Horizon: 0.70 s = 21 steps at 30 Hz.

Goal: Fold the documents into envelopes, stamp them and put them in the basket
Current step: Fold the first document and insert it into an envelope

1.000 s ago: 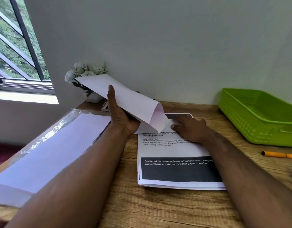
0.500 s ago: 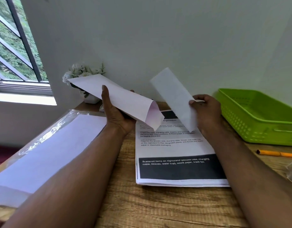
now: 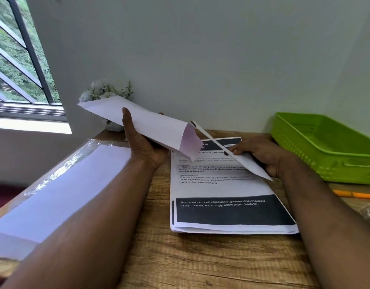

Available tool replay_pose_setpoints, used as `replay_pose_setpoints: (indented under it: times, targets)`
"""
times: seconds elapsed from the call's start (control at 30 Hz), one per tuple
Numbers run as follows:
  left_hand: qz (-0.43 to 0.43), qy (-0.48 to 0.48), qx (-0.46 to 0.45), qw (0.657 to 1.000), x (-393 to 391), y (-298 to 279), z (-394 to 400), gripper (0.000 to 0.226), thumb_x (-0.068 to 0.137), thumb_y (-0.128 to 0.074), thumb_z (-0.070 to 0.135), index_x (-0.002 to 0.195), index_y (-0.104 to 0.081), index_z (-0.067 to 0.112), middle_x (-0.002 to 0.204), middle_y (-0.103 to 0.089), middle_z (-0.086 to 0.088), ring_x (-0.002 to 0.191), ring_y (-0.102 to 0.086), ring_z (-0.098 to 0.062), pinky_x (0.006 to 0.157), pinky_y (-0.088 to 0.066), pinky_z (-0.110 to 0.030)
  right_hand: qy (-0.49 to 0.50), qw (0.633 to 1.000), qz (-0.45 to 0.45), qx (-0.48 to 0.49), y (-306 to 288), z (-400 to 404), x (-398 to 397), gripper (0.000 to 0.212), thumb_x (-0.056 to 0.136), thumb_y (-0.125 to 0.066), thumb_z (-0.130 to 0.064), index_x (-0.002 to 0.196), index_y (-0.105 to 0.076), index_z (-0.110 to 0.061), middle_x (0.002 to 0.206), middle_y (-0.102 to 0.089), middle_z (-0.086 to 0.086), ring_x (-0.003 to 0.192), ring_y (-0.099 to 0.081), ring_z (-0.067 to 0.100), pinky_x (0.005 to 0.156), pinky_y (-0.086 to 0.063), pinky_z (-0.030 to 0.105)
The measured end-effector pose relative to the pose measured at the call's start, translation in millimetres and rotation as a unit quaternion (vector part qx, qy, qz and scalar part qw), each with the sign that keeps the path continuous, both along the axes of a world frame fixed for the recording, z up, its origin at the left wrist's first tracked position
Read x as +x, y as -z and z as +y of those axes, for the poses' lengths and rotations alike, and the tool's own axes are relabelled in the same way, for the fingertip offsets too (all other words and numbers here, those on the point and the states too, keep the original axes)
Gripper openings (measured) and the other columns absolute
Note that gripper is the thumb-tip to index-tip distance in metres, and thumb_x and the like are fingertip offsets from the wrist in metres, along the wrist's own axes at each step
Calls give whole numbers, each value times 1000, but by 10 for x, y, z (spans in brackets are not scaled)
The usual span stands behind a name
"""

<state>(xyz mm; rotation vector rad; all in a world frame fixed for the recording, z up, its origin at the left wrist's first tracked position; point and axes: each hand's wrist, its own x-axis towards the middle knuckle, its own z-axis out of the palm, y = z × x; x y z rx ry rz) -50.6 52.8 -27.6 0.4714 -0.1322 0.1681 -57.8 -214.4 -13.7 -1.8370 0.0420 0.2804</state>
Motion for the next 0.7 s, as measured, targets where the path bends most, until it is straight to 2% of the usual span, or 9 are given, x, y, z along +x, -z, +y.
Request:
replay_pose_setpoints:
  times: [0.1,0.3,0.47,0.53,0.6,0.7]
  targets:
    - [1,-11,4,1000,5,-6,23,66,74,-60,70,112,-52,17,91,-62,-10,90,-62,-31,97,-46,-54,16,999,-14,-34,0,4,8,14,77,-68,-9,72,-78,-16,79,-73,7,74,-62,25,69,-50,33]
    - [-1,-26,13,1000,-14,-14,45,59,77,-56,69,106,-53,18,88,-62,-7,83,-64,-26,88,-52,-46,13,998,-40,-47,-52,-83,-28,14,76,-68,-3,76,-76,-14,76,-73,2,73,-63,21,63,-49,27]
    - [-5,-29,18,999,-6,-24,22,56,79,-56,69,98,-55,16,86,-61,-8,81,-63,-27,97,-45,-52,15,998,-39,-47,-88,-100,-41,10,80,-68,-6,80,-75,-14,70,-72,5,63,-63,21,62,-50,27]
    - [-5,-25,19,999,-15,-28,10,55,79,-55,68,96,-56,16,84,-60,-9,79,-62,-28,99,-43,-53,10,999,-30,-21,-88,-94,-49,10,81,-69,-7,88,-75,-11,75,-73,8,63,-63,22,62,-51,28]
    - [0,-26,20,999,-19,-30,1,55,79,-55,68,95,-56,15,83,-60,-9,76,-62,-27,99,-43,-53,-7,999,-25,18,-79,-97,-42,20,82,-69,-7,101,-73,-7,88,-72,12,67,-65,21,63,-54,30]
    - [5,-13,24,1000,-23,-18,-12,59,77,-57,69,99,-55,15,84,-59,-8,77,-62,-27,98,-44,-51,-58,992,-5,110,-97,-20,-70,29,83,-63,0,111,-68,-6,97,-71,13,72,-68,19,63,-58,30]
